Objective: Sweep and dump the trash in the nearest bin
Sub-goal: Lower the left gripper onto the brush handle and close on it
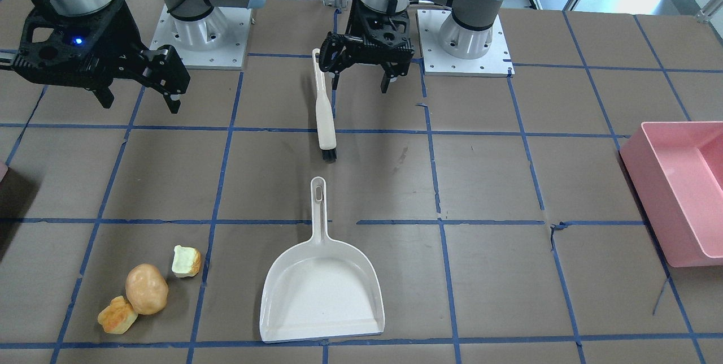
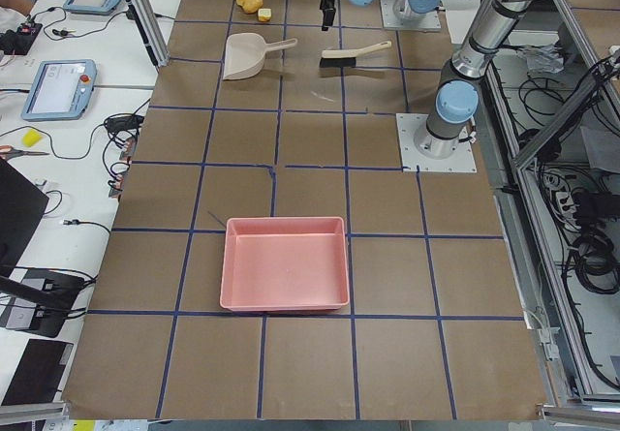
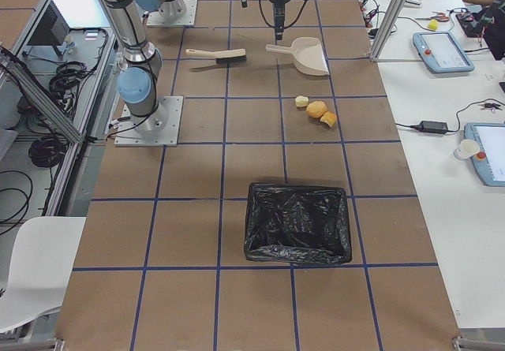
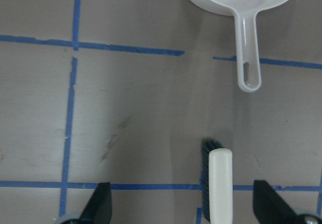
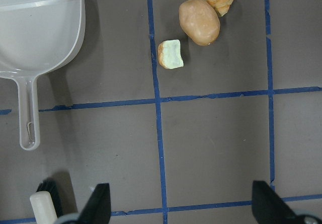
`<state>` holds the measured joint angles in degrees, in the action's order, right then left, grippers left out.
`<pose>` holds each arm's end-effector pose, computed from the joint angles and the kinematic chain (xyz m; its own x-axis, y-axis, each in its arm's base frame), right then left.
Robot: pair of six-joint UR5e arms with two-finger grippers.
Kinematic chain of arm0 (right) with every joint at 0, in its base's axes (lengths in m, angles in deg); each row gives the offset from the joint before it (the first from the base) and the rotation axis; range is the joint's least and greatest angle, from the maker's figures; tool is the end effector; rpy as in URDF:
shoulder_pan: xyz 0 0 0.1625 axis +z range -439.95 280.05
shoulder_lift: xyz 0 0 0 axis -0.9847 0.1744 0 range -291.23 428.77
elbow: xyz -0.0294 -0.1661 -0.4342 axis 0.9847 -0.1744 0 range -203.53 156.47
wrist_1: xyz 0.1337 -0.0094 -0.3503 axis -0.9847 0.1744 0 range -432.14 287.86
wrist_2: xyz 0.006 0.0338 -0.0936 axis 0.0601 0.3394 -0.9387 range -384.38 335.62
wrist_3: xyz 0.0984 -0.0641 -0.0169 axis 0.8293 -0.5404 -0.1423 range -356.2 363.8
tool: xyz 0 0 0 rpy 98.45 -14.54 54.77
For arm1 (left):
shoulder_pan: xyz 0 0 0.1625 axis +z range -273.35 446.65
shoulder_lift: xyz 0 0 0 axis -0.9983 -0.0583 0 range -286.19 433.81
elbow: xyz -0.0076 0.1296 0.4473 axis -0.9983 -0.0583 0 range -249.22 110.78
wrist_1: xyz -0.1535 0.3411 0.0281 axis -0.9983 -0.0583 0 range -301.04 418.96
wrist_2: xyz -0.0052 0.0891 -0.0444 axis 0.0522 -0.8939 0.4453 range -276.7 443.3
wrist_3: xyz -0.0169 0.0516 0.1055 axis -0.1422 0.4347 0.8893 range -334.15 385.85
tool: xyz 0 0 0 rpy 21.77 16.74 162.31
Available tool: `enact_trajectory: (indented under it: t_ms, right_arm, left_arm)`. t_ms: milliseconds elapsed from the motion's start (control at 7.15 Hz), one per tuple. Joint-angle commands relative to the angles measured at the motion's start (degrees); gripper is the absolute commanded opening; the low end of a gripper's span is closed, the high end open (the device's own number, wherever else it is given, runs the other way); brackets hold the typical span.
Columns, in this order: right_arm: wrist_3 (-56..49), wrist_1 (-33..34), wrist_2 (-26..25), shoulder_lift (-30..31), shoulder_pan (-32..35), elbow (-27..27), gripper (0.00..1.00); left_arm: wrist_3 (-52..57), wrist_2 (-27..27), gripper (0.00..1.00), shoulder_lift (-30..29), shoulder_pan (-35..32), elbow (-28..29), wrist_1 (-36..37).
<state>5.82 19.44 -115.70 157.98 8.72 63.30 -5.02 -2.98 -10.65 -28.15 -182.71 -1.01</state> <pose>0.1198 -0.4673 0.5314 -0.9980 0.0598 0.0205 0.0583 0.9959 -0.0697 -0.3005 -0.3137 0.4231 -0.9831 -0.0855 0.1616 -0.1096 0.9831 -0.1469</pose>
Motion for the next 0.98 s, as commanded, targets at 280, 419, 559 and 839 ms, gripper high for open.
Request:
enact_trajectory:
  t_ms: [280,419,559,839]
  right_arm:
    - [-0.2,-0.3,0.0,0.0,0.0,0.0,1.00]
    - [-0.2,-0.2,0.0,0.0,0.0,0.0,1.00]
    - [-0.2,-0.2,0.0,0.0,0.0,0.0,1.00]
    - [-0.2,-0.2,0.0,0.0,0.0,0.1,1.00]
  left_arm:
    - [-16.0,-4.4,0.97,-0.3,-12.0,-11.0,10.9]
    - [-19.3,-8.1,0.97,-0.4,-15.1,-11.4,10.9]
    - [-23.8,-8.9,1.00,-2.2,-17.0,-11.7,11.0]
    - [-30.1,-9.0,1.00,-9.1,-21.0,-11.8,16.1]
